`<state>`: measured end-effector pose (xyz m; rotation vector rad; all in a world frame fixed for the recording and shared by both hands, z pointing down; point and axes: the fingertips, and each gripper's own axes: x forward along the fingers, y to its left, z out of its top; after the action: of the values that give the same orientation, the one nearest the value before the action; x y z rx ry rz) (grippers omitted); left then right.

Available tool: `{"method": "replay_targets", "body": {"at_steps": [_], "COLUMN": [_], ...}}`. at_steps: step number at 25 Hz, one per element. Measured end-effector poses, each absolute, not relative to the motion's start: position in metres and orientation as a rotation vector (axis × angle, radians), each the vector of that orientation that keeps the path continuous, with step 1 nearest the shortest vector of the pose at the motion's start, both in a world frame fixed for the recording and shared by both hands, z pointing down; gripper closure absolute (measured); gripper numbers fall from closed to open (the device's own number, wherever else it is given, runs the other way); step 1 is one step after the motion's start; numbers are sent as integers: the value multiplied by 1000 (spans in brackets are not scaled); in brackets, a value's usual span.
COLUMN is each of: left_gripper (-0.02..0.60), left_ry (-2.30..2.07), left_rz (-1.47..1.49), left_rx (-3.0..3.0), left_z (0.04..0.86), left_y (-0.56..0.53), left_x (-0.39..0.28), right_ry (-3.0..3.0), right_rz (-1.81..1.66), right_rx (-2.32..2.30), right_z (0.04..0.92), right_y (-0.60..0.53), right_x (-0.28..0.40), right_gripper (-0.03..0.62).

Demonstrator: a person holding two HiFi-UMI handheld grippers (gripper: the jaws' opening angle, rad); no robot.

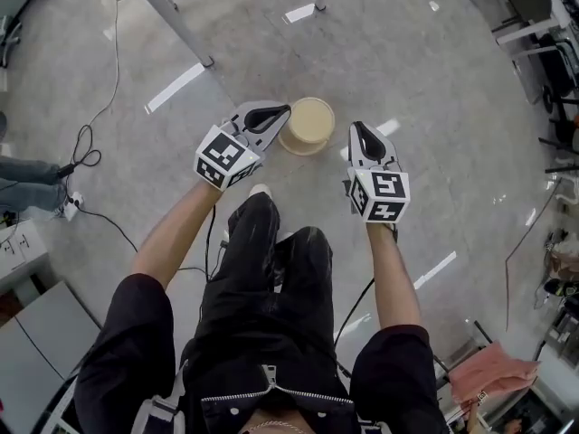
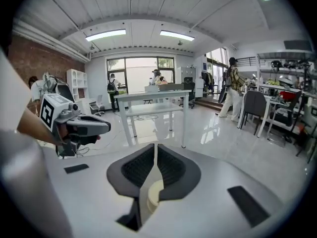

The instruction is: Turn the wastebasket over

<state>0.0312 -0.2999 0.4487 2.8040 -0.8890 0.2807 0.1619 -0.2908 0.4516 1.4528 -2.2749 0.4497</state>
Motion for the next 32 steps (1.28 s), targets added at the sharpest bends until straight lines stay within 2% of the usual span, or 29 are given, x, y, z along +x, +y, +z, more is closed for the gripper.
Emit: {"method": "replay_targets", "body": {"at_steps": [8, 13, 20, 32], "left_gripper": [577, 577, 577, 577], "left_ry": [-873, -851, -852, -851], "left_rz": [244, 201, 146, 146], "left_rx": [2829, 2815, 2763, 2792], "left_z": [276, 198, 155, 141], "left_y": [-250, -200, -125, -68], "left_x": [29, 43, 49, 81], "right_ry": [-2286, -2339, -2371, -2409], "right_rz": [578, 616, 572, 502], "right_rx": [1524, 1563, 1563, 1596], "right_z": [287, 210, 174, 140], "right_y": [-238, -195, -113, -67], "right_x": [153, 136, 114, 142], "right_gripper": [568, 569, 581, 583]}}
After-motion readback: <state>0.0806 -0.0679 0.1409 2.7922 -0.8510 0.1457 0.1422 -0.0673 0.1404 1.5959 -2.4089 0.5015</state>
